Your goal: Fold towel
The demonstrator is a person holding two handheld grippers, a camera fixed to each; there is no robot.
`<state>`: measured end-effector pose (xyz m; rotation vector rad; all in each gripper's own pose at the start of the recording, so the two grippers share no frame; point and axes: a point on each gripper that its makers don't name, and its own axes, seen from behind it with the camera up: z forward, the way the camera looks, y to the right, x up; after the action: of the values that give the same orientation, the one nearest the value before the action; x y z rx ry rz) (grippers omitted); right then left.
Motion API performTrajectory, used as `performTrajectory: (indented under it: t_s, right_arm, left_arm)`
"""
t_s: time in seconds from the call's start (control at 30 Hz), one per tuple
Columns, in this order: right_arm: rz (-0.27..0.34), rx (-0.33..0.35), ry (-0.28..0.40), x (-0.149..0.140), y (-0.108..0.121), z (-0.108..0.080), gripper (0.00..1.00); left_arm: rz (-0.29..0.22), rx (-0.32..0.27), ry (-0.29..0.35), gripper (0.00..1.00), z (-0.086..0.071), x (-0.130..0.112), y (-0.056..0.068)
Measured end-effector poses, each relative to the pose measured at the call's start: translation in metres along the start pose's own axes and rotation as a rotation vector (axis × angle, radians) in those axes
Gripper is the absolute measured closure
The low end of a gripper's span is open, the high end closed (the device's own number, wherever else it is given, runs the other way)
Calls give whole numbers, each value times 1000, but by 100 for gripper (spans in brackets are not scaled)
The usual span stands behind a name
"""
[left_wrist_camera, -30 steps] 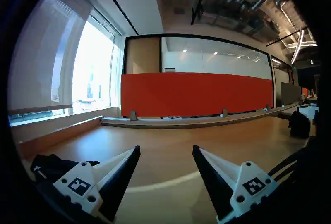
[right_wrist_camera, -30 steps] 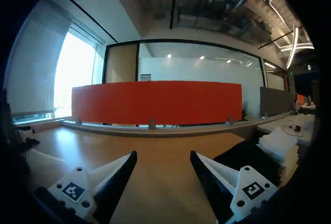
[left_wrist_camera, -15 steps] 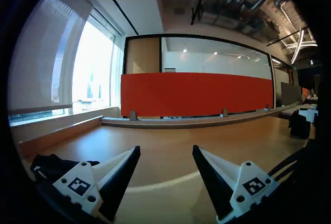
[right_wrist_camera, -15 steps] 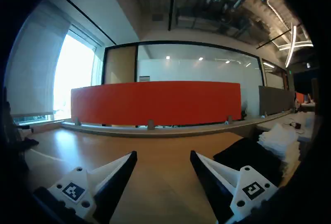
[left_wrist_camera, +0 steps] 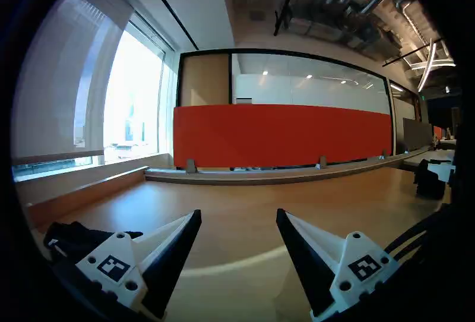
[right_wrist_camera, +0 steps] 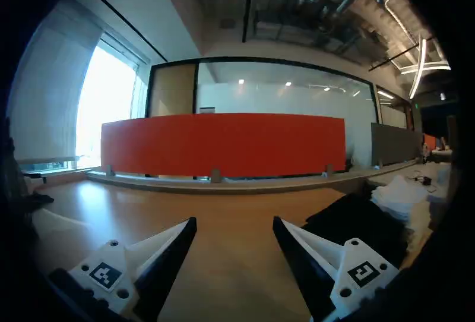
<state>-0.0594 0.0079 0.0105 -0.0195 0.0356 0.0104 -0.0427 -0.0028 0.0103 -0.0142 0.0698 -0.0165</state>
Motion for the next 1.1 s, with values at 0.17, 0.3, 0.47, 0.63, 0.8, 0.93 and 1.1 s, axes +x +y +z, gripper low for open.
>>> performTrajectory:
  t_s: [0.17, 0.3, 0.47, 0.63, 0.8, 0.93, 1.1]
  right_arm:
    - [-8, -3, -5, 0, 0, 0, 0]
    - [-8, -4, -5, 0, 0, 0, 0]
    - [-7, -5, -6, 0, 0, 1, 0]
    - [-5, -3, -8, -1, 0, 1, 0]
    - [-4, -1, -9, -1, -1, 1, 0]
    - [-5, -1, -9, -2, 0, 1, 0]
    - [-4, -1, -9, -2, 0, 1, 0]
  left_arm:
    - [0, 0, 0, 6, 0, 0, 0]
    - [0, 0, 0, 6, 0, 0, 0]
    - [0, 0, 0, 6, 0, 0, 0]
    - [0, 0, 0, 6, 0, 0, 0]
    - [0, 0, 0, 6, 0, 0, 0]
    - [0, 0, 0, 6, 0, 0, 0]
    - [0, 0, 0, 6, 0, 0, 0]
